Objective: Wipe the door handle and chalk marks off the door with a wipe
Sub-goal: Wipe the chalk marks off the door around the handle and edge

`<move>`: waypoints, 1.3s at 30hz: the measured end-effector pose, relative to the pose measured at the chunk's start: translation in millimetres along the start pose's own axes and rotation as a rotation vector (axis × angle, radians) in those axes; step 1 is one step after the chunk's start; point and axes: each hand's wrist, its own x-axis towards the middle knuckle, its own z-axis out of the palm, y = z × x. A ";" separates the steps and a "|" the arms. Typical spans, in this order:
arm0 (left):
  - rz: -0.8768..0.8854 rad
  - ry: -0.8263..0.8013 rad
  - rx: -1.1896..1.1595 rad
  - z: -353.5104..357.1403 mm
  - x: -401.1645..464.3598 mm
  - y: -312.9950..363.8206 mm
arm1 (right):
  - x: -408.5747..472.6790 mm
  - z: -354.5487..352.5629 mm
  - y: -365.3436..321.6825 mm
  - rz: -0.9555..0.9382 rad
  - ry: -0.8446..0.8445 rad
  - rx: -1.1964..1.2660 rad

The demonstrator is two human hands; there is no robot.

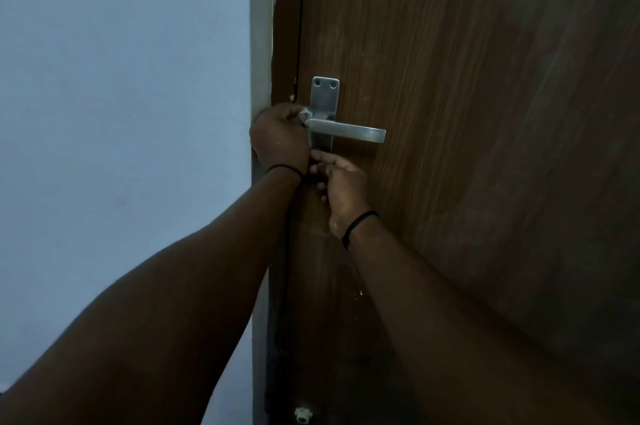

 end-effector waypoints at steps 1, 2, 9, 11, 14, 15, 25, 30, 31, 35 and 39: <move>0.028 -0.002 -0.002 0.4 3.7 0.9 | 0.8 -4.3 1.0 -0.003 0.011 -0.027; 0.048 0.001 -0.009 1.0 4.7 0.5 | 1.4 -9.0 2.2 -0.006 0.021 -0.043; -0.073 -0.035 0.000 4.6 -30.7 -32.8 | -1.1 -25.1 17.7 -0.037 0.095 -0.077; -0.054 0.010 0.006 7.4 -39.8 -32.9 | -3.0 -27.4 19.9 -0.036 0.099 -0.090; -0.007 0.095 0.014 17.9 -42.4 -21.6 | -5.1 -34.3 19.9 -0.041 0.113 -0.100; -0.017 0.120 0.013 22.2 -40.3 -17.9 | -5.3 -37.2 19.6 -0.046 0.112 -0.107; -0.036 0.266 0.010 38.8 -38.4 -10.6 | 3.3 -47.8 22.5 -0.069 0.133 -0.121; 0.045 0.011 -0.036 44.2 -61.0 -11.8 | 1.1 -40.1 15.9 -0.095 0.158 -0.066; 0.019 -0.079 -0.060 46.3 -61.5 -11.4 | 0.9 -40.6 13.8 -0.115 0.167 -0.059; -0.103 -0.189 -0.274 38.0 -64.6 -9.1 | -4.3 -44.1 10.2 -0.182 0.194 -0.079; -0.154 -0.187 -0.323 15.3 -63.0 -24.8 | -3.1 -32.9 5.2 -0.278 0.212 0.028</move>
